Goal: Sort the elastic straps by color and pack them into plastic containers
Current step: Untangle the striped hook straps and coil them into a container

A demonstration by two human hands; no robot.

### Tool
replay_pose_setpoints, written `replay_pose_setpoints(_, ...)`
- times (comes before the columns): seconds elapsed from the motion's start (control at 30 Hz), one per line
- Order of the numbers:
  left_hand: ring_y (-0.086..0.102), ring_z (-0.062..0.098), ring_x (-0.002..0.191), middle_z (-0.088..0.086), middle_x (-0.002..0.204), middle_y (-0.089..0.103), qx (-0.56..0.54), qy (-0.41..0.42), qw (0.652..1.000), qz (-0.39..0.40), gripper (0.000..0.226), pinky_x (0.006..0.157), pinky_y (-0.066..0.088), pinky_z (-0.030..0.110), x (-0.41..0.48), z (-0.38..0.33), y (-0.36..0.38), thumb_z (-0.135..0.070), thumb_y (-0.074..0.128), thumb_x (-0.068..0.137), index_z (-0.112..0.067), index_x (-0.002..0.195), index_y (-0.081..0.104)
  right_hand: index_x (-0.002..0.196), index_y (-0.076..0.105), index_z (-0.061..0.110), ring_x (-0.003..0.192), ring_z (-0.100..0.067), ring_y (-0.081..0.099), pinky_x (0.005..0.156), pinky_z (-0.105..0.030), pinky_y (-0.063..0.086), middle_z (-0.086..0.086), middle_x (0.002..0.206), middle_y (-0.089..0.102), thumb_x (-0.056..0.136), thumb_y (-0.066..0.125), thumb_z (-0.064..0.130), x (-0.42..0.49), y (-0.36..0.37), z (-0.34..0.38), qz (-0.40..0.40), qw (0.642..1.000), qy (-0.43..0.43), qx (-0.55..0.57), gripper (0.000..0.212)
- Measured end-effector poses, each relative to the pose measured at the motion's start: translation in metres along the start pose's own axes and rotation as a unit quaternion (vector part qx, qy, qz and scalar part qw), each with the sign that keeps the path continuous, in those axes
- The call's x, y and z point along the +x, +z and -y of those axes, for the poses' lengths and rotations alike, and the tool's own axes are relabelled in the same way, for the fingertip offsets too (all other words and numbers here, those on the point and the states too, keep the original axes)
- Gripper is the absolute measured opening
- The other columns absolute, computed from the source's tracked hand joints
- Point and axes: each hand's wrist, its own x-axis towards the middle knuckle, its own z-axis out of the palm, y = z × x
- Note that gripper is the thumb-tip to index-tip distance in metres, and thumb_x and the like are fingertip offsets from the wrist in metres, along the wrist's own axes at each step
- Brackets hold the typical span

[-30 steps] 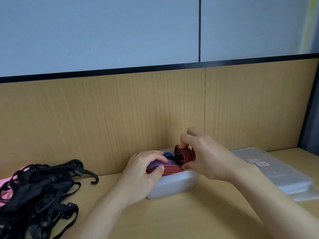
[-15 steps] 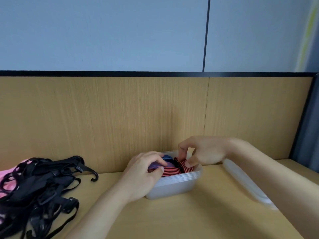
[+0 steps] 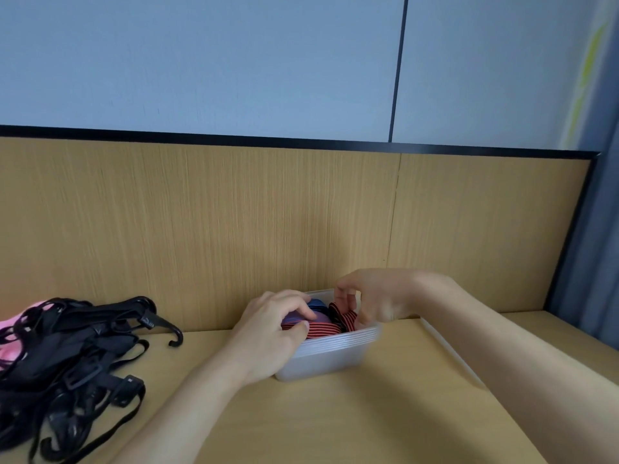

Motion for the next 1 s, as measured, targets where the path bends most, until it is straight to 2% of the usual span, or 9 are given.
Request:
replay_pose_setpoints(0.17, 0.046, 0.006, 0.126, -0.021, 0.13, 0.061, -0.023, 0.005, 0.999, -0.042, 0.021, 0.113, 0.03, 0.034, -0.002, -0.002, 0.004, -0.011, 0.063, 0.093, -0.029, 0.098, 0.073, 0.113, 0.062, 0.022, 0.096, -0.016, 0.057, 0.069, -0.022, 0.042, 0.004, 0.114, 0.061, 0.086, 0.074, 0.012, 0.001, 0.004, -0.006, -0.015, 0.999, -0.003, 0.04, 0.031)
replay_pose_setpoints(0.27, 0.052, 0.005, 0.12, -0.016, 0.12, 0.067, -0.057, 0.012, 0.994, -0.096, 0.021, 0.11, 0.036, 0.033, -0.004, -0.003, 0.009, -0.003, 0.066, 0.088, -0.022, 0.092, 0.074, 0.101, 0.065, 0.023, 0.075, -0.007, 0.053, 0.063, -0.017, 0.04, 0.007, 0.094, 0.063, 0.087, 0.069, 0.01, -0.005, 0.02, -0.02, -0.088, 0.985, -0.024, 0.146, 0.02)
replay_pose_setpoints(0.37, 0.054, 0.004, 0.118, -0.013, 0.115, 0.069, -0.08, 0.014, 0.989, -0.12, 0.023, 0.108, 0.038, 0.029, -0.005, -0.001, 0.011, 0.003, 0.066, 0.086, -0.018, 0.089, 0.075, 0.086, 0.07, 0.019, 0.068, 0.0, 0.05, 0.063, -0.011, 0.039, 0.007, 0.082, 0.064, 0.09, 0.067, 0.006, -0.008, 0.048, -0.027, -0.214, 0.929, -0.072, 0.293, 0.014)
replay_pose_setpoints(0.47, 0.053, 0.006, 0.119, -0.013, 0.114, 0.067, -0.096, 0.016, 0.987, -0.127, 0.025, 0.105, 0.037, 0.023, -0.005, 0.0, 0.012, 0.006, 0.065, 0.086, -0.017, 0.087, 0.075, 0.081, 0.073, 0.011, 0.067, 0.0, 0.05, 0.067, -0.016, 0.039, 0.005, 0.078, 0.065, 0.092, 0.066, 0.001, -0.004, 0.072, -0.026, -0.323, 0.872, -0.084, 0.357, 0.016)
replay_pose_setpoints(0.57, 0.053, 0.008, 0.12, -0.011, 0.115, 0.066, -0.101, 0.014, 0.987, -0.123, 0.025, 0.104, 0.036, 0.021, -0.005, 0.002, 0.012, 0.006, 0.064, 0.087, -0.016, 0.088, 0.075, 0.08, 0.073, 0.016, 0.076, -0.007, 0.055, 0.071, -0.02, 0.039, 0.001, 0.086, 0.064, 0.093, 0.066, 0.008, 0.001, 0.074, -0.031, -0.393, 0.846, -0.074, 0.352, 0.017)
replay_pose_setpoints(0.67, 0.052, 0.007, 0.121, -0.012, 0.117, 0.065, -0.107, 0.012, 0.988, -0.111, 0.025, 0.107, 0.038, 0.029, -0.005, 0.002, 0.01, 0.006, 0.064, 0.087, -0.017, 0.089, 0.074, 0.089, 0.071, 0.019, 0.09, -0.018, 0.057, 0.079, -0.029, 0.041, 0.001, 0.094, 0.06, 0.09, 0.063, 0.012, -0.003, 0.069, -0.056, -0.482, 0.85, 0.066, 0.202, 0.011)
replay_pose_setpoints(0.8, 0.054, 0.01, 0.122, -0.01, 0.118, 0.065, -0.115, 0.008, 0.989, -0.096, 0.024, 0.109, 0.039, 0.036, -0.005, 0.0, 0.008, 0.006, 0.064, 0.088, -0.015, 0.091, 0.074, 0.092, 0.062, 0.019, 0.102, -0.029, 0.052, 0.091, -0.043, 0.037, -0.003, 0.098, 0.057, 0.083, 0.054, 0.023, -0.018, 0.071, -0.09, -0.348, 0.878, 0.326, 0.048, 0.013)
replay_pose_setpoints(0.87, 0.054, 0.011, 0.123, -0.009, 0.119, 0.066, -0.118, 0.005, 0.989, -0.091, 0.024, 0.11, 0.039, 0.036, -0.005, 0.0, 0.007, 0.006, 0.064, 0.089, -0.015, 0.091, 0.075, 0.088, 0.059, 0.018, 0.102, -0.03, 0.054, 0.097, -0.045, 0.037, -0.004, 0.096, 0.062, 0.087, 0.051, 0.027, -0.021, 0.073, -0.096, -0.307, 0.881, 0.355, 0.059, 0.012)
replay_pose_setpoints(1.0, 0.054, 0.011, 0.123, -0.012, 0.119, 0.066, -0.118, 0.005, 0.989, -0.088, 0.025, 0.108, 0.039, 0.032, -0.006, 0.0, 0.006, 0.005, 0.064, 0.089, -0.018, 0.091, 0.075, 0.084, 0.055, 0.018, 0.09, -0.029, 0.053, 0.101, -0.044, 0.04, -0.005, 0.088, 0.062, 0.093, 0.048, 0.025, -0.021, 0.078, -0.102, -0.313, 0.879, 0.352, 0.076, 0.013)
